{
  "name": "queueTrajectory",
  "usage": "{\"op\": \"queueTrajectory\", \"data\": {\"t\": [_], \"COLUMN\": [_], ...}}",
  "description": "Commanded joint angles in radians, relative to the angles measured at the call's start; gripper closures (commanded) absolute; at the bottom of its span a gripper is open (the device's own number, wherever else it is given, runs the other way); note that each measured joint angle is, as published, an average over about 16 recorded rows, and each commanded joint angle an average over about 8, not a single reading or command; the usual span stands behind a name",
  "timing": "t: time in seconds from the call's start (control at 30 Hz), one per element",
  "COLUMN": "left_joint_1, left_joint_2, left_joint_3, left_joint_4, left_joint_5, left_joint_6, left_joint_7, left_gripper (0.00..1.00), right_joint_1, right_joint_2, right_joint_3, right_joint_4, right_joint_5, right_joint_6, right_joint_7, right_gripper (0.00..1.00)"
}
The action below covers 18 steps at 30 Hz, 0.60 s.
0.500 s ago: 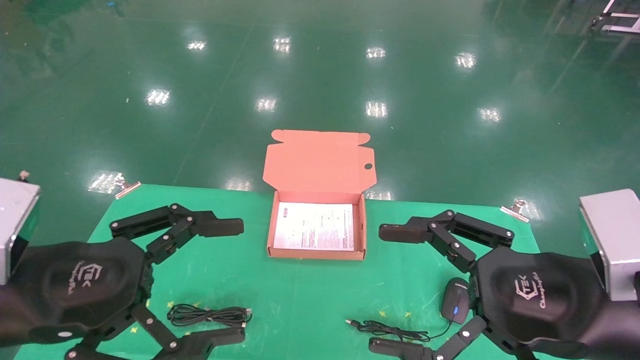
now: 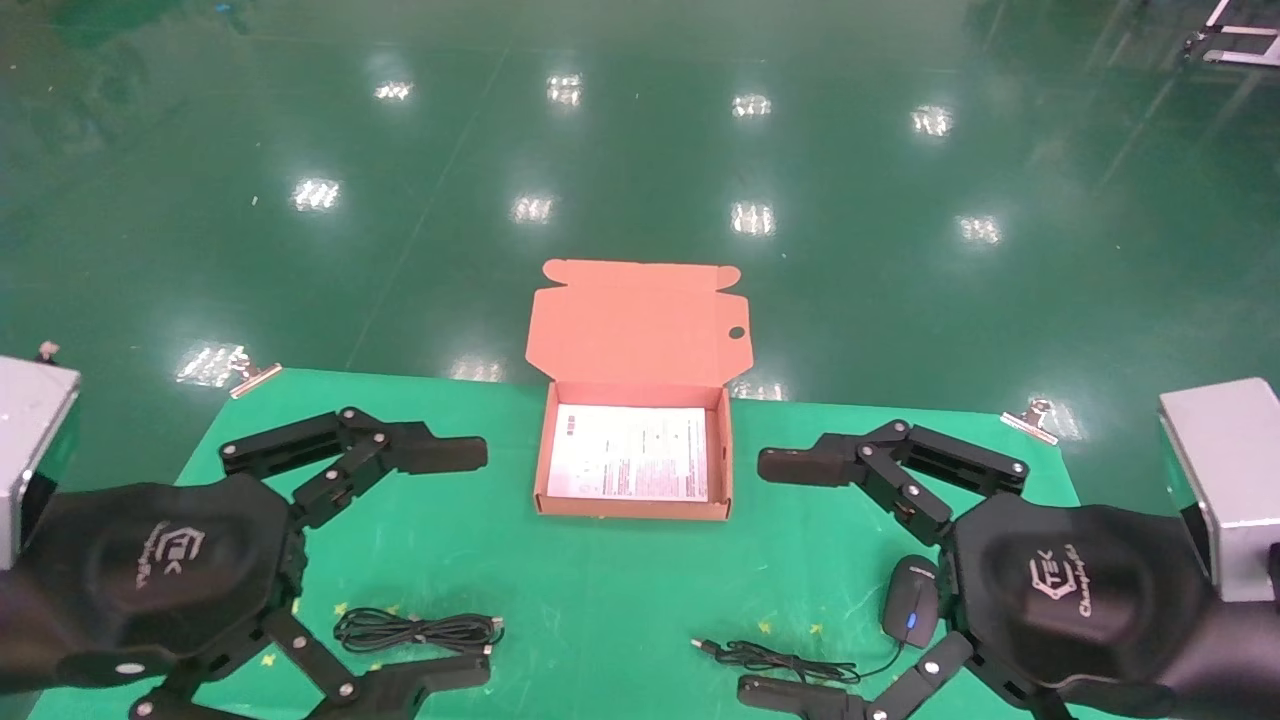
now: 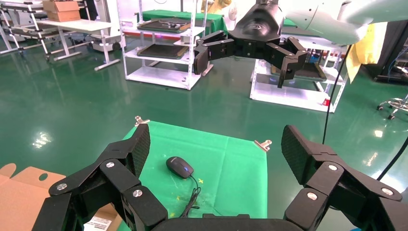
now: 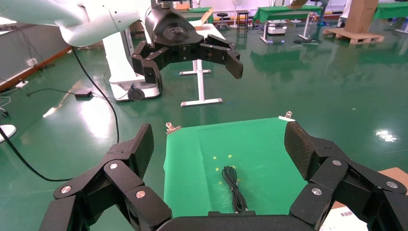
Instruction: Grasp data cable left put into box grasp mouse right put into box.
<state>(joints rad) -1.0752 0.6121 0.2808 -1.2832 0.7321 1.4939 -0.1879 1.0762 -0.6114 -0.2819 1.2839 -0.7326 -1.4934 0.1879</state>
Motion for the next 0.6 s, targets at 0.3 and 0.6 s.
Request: {"op": "queueTrajectory", "data": {"t": [0.3,0.6], "left_joint_1": [-0.003,-0.088], "left_joint_2": [0.0,-0.009], "left_joint_3": [0.004,0.093], "left_joint_4": [-0.002,-0.024], "left_joint_5": [0.01,0.207], "left_joint_6": [0.0,0.016], "left_joint_7": [-0.001,-0.059], "left_gripper": [0.0,0.0], "right_joint_1": [0.003,0.076], "right_joint_2": [0.006,0.05], "right_joint_3": [-0.001,-0.056], "right_joint_4": [-0.002,0.028], "right_joint_5": [-0.008,-0.183], "right_joint_6": [0.001,-0.013], "right_joint_7": [0.0,0.013], "right_gripper": [0.0,0.0]}}
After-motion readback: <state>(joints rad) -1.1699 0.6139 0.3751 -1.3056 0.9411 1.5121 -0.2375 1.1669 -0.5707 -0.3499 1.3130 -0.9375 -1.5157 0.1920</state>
